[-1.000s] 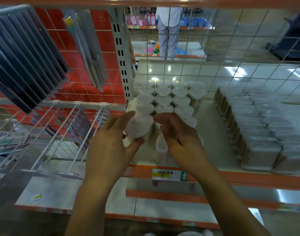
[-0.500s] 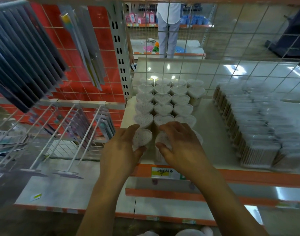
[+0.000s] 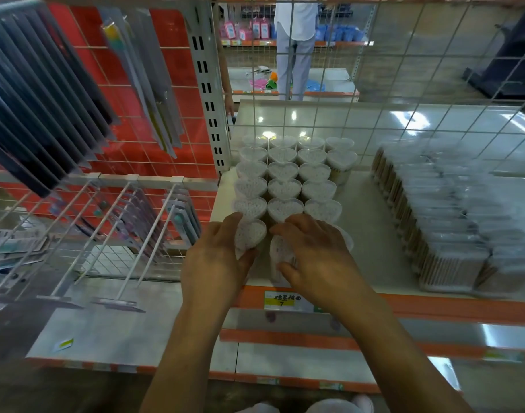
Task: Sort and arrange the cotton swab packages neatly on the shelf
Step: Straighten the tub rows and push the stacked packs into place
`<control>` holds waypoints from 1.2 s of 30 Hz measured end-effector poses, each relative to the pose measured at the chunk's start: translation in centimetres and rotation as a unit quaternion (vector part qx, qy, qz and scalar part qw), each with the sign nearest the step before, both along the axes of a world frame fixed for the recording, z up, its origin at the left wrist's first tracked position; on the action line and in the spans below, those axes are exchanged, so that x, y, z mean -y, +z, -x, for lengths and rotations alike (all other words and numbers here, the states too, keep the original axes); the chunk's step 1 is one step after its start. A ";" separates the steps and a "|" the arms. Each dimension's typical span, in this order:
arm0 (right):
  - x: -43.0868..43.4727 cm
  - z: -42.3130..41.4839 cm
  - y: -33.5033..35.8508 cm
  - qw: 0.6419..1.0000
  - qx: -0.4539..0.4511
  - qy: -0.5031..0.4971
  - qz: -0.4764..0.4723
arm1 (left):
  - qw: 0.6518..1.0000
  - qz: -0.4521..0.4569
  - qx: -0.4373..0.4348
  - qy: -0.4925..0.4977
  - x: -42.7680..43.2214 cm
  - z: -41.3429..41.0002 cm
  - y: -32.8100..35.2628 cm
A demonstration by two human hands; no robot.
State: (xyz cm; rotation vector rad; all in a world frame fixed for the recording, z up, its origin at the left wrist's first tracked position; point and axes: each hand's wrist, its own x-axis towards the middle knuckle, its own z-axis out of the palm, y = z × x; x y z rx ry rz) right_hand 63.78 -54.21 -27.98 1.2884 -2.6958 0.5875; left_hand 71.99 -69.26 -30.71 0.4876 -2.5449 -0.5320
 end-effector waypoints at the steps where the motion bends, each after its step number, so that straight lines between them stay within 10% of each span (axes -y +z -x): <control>1: 0.0 0.0 0.0 1.000 -0.003 -0.001 0.001 | 1.000 0.000 0.002 0.003 0.0 0.0 0.0; 17: -0.7 -0.7 1.9 0.989 0.030 -0.023 0.146 | 0.999 -0.004 -0.019 0.049 -1.5 -1.3 2.8; 36: -1.0 -2.0 4.9 0.926 0.089 -0.146 0.335 | 0.972 -0.168 -0.093 -0.131 -7.8 0.0 4.4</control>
